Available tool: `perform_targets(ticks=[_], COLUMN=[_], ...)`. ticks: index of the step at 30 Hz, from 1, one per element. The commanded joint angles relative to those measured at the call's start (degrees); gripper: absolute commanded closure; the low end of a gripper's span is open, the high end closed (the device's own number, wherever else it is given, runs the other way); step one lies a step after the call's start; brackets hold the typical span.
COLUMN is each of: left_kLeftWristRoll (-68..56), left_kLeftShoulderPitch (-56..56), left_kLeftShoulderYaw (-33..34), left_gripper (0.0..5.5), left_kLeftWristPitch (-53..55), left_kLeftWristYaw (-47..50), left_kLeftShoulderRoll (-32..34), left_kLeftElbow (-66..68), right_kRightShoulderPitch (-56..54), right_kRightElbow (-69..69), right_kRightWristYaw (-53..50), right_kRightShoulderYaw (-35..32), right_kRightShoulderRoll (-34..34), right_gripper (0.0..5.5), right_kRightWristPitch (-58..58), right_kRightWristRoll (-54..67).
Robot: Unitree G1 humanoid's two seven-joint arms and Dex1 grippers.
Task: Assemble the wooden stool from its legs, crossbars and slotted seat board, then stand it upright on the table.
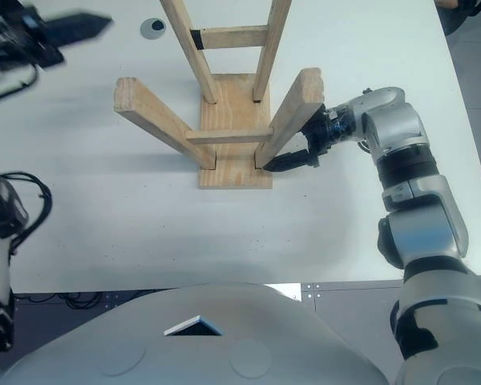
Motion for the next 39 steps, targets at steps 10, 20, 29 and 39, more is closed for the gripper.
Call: perform_targets(ticks=[10,20,29,39], left_kLeftWristRoll=[-4.41,-12.05,-21.86,-3.52], left_kLeftShoulderPitch=[15.7,25.18,32.49,38.62], left_kLeftShoulderYaw=[3.9,4.08,-3.97,-11.66], left_gripper=[2.98,2.98,2.98,2.98], left_kLeftWristPitch=[-10.22,-3.59,3.37,-18.88], left_kLeftWristYaw=[11.33,15.65,8.64,4.14], left_kLeftShoulderRoll=[-13.78,-17.87,-16.71,-1.83], left_kLeftElbow=[-8.06,-23.32,-42.75,-34.45], right_kRightShoulderPitch=[16.37,33.49,27.48,30.57], right_kRightElbow=[-17.83,-52.29,-42.08,-37.11], right_kRightWristYaw=[-5.64,-18.31,-25.29,-24.02], right_kRightShoulderYaw=[-9.37,-17.31,-16.11,-17.86], right_kRightShoulderRoll=[-10.81,-5.72,-0.01,-3.64], right_gripper=[0.12,0.12,0.12,0.12], right_kRightWristPitch=[-3.25,19.63,6.79,-3.65], right_kRightWristRoll=[-1.32,18.98,11.89,7.88])
